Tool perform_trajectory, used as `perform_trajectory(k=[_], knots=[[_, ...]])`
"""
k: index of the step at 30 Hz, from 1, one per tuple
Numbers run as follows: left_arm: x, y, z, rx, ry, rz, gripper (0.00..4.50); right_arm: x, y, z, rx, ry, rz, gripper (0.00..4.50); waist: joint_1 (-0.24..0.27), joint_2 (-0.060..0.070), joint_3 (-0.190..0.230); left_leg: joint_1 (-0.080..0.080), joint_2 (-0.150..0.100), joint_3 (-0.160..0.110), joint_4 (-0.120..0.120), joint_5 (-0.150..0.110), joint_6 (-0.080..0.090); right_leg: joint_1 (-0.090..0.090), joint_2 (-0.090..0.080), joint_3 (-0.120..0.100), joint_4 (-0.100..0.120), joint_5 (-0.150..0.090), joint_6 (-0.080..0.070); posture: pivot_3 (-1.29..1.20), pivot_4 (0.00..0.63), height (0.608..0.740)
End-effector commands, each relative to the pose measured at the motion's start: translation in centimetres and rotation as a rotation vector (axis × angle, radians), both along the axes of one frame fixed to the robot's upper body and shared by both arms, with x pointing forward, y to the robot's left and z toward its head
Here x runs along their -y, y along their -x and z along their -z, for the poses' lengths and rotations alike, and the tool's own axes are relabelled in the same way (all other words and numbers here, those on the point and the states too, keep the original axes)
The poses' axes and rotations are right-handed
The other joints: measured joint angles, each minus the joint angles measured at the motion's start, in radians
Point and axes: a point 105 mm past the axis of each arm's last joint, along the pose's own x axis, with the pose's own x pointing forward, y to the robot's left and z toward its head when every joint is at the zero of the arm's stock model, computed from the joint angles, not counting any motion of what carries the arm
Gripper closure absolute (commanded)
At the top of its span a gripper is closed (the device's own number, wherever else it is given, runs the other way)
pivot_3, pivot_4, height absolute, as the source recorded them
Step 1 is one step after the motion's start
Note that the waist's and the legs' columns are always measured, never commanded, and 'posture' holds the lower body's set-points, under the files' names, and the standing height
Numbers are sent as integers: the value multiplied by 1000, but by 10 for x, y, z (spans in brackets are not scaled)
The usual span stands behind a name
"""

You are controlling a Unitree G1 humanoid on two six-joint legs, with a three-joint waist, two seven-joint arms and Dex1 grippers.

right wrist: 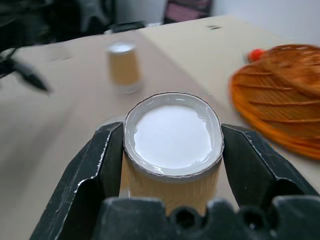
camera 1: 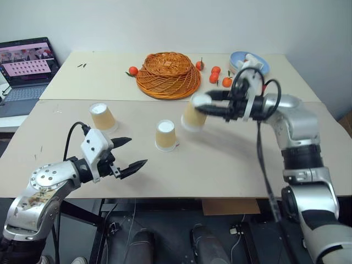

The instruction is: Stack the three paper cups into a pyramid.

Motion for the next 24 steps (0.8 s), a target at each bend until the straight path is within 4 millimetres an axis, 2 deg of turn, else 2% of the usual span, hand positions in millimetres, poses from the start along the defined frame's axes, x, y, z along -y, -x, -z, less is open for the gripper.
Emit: perform_trajectory(k=[1,8,13,24], knots=[[3,1,-7,30,0,15,0,-14,7,-3,44,12,-58,1810,0,0,0,0,0,0,0,0,0,0,0,0,0,0,1,0,150,671],[3,0,-8,34,-4,9,0,-21,-4,1,48,12,-47,1810,3,0,0,0,0,0,0,1,0,1,0,0,0,1,-1,0,150,671],[1,2,-8,31,-2,1,0,-29,-10,11,42,23,-54,1810,3,0,0,0,0,0,0,1,0,1,0,0,-1,3,-4,0,150,671],[-1,3,-8,28,-1,-10,0,-34,-29,34,36,104,-15,1810,1,0,0,0,0,0,0,1,0,1,0,0,0,3,-4,0,150,671]])
